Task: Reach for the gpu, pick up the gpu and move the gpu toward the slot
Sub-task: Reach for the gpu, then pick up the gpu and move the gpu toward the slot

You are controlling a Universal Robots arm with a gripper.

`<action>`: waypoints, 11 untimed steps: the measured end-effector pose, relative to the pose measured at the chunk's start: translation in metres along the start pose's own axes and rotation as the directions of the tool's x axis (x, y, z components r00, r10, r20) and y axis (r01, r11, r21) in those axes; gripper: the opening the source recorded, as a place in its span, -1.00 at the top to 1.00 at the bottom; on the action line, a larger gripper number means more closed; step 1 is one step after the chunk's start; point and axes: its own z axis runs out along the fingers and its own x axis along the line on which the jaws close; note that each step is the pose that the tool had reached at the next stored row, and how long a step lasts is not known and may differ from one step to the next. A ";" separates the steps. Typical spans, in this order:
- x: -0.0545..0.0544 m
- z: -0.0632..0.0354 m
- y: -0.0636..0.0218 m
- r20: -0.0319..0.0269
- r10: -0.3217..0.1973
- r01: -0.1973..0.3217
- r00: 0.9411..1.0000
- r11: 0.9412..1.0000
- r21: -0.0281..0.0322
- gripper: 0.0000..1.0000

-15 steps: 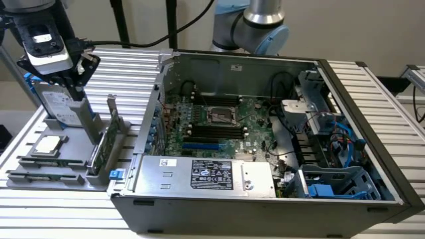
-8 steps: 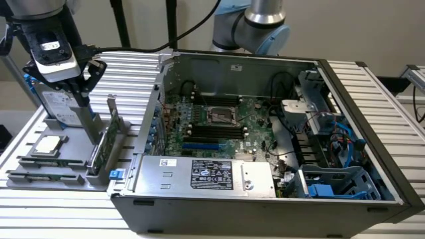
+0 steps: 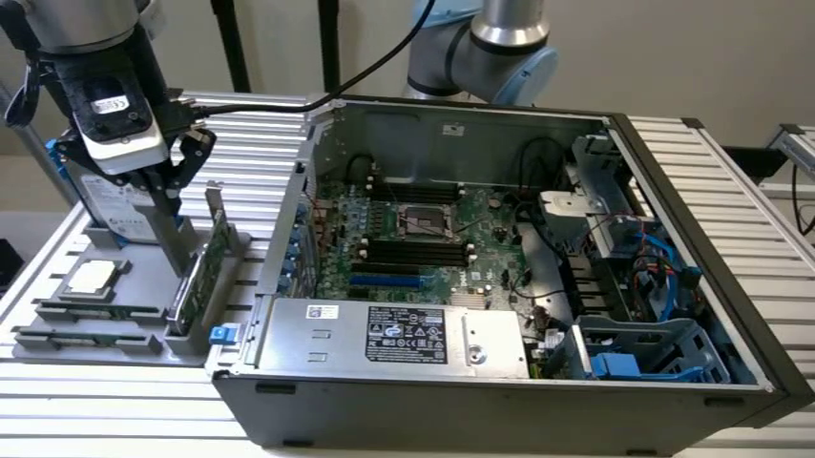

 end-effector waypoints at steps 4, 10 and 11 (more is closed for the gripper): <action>0.000 0.0000 0.0000 0.000 0.000 0.000 1.000 1.000 0.000 0.79; 0.000 0.0000 0.0000 0.000 0.000 0.000 1.000 1.000 0.000 0.79; 0.000 0.0000 0.0000 0.000 0.000 0.000 1.000 1.000 0.000 0.79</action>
